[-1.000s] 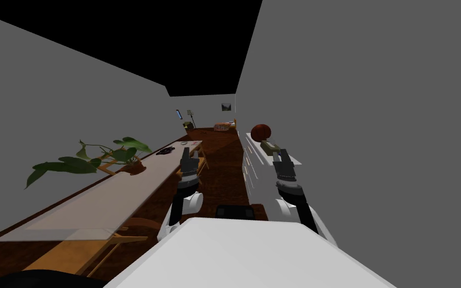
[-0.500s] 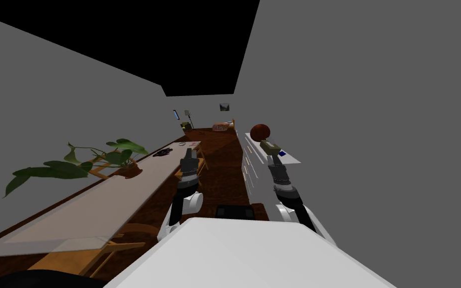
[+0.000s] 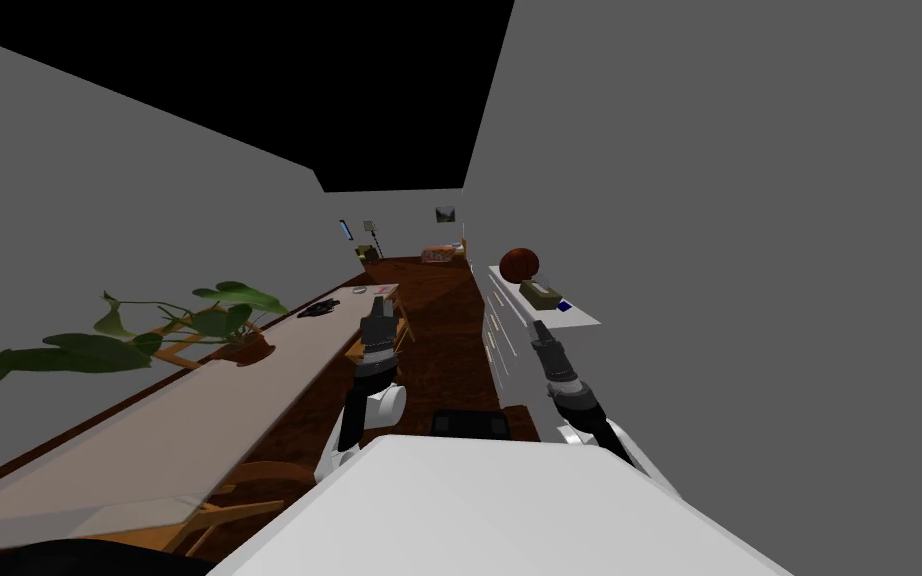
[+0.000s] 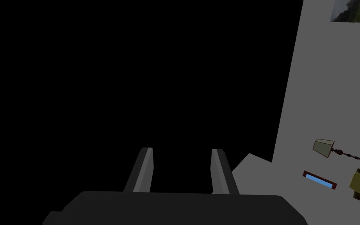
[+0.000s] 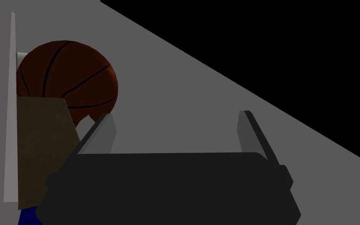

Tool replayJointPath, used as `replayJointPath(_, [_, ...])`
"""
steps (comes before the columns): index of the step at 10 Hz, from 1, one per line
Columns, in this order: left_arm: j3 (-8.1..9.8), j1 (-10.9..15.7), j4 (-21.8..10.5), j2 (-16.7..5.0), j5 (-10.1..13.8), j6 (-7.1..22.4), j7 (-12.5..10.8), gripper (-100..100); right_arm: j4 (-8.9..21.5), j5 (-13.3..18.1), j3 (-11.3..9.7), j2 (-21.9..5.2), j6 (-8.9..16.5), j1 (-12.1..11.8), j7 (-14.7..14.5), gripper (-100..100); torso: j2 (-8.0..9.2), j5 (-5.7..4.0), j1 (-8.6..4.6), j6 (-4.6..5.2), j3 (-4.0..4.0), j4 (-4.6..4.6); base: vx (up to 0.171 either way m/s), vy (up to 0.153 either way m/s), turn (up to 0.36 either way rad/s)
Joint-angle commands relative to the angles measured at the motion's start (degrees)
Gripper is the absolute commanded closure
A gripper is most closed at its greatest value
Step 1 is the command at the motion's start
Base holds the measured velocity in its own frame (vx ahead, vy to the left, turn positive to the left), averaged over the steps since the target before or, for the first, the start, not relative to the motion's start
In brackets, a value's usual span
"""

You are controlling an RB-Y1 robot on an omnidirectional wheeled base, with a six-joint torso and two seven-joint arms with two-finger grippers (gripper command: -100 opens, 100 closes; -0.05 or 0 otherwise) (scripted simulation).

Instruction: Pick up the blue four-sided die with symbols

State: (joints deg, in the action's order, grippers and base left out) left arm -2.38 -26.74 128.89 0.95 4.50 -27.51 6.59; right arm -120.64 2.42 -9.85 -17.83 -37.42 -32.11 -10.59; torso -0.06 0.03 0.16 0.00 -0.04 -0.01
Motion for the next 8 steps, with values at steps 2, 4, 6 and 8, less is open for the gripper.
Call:
replayJointPath(2, [0.00,0.00,0.00,0.00,0.00,0.00,0.00,0,2.16,-1.12,-2.61,-4.08,-1.79,-1.04,-1.80,-100,0.00,0.00,-0.02,-0.01,0.00,0.00,0.021,0.043,-0.068])
replayJointPath(4, [0.00,0.00,0.00,0.00,0.00,0.00,0.00,0,3.61,-2.00,-4.31,-7.21,-2.96,-1.83,-2.94,-100,-0.02,0.00,-0.03,-0.01,-0.01,0.00,0.023,0.042,-0.079])
replayJointPath(6, [0.00,0.00,0.00,0.00,0.00,0.00,0.00,0,5.10,-2.93,-6.05,-10.28,-4.17,-2.67,-4.13,-100,-0.03,0.00,-0.01,-0.01,-0.02,-0.01,0.032,0.045,-0.078])
replayJointPath(8, [0.00,0.00,0.00,0.00,0.00,0.00,0.00,0,6.64,-3.89,-7.81,-13.93,-5.42,-3.56,-5.36,-100,-0.05,0.00,-0.03,-0.02,-0.03,-0.01,0.032,0.045,-0.082])
